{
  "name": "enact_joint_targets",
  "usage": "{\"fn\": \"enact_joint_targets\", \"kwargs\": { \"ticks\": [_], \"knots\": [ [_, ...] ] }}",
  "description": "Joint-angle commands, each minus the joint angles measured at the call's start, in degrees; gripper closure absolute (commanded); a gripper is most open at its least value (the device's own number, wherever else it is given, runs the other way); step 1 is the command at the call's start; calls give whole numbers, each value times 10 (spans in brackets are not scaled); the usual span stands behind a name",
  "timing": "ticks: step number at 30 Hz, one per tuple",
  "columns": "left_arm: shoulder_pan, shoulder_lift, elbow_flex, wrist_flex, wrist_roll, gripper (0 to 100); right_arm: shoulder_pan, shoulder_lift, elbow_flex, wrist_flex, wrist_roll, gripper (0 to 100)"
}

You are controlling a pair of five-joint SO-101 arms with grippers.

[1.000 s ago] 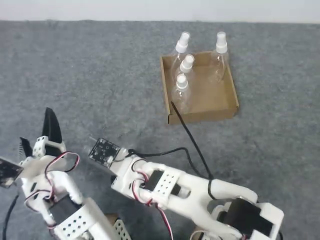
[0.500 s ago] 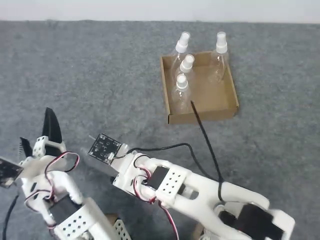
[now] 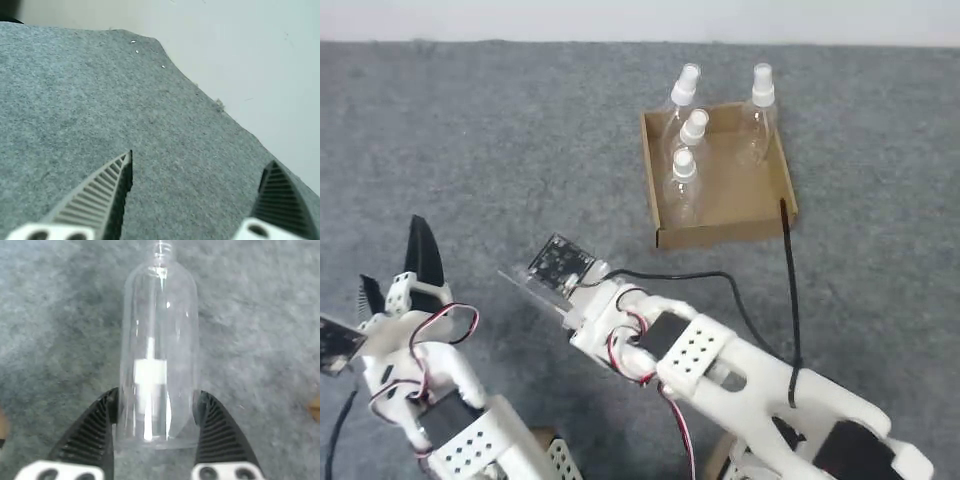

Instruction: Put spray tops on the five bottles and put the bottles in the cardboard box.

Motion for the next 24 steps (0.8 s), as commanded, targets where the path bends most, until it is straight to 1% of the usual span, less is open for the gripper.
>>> {"fn": "enact_joint_targets", "kwargs": {
  "ticks": [1, 4, 7, 11, 16, 18, 24],
  "knots": [
    [-4, 3, -5, -22, 10, 625, 39, -36, -23, 17, 33, 968],
    [-4, 3, -5, -22, 10, 625, 64, -37, -24, 35, 88, 969],
    [-4, 3, -5, -22, 10, 625, 81, -37, -24, 40, 120, 971],
    [-4, 3, -5, -22, 10, 625, 86, -31, -24, 44, 163, 970],
    [-4, 3, -5, -22, 10, 625, 97, -30, -24, 126, 263, 968],
    [-4, 3, -5, -22, 10, 625, 97, -30, -24, 142, 280, 968],
    [-4, 3, -5, -22, 10, 625, 109, -30, -25, 147, 282, 967]
  ]
}}
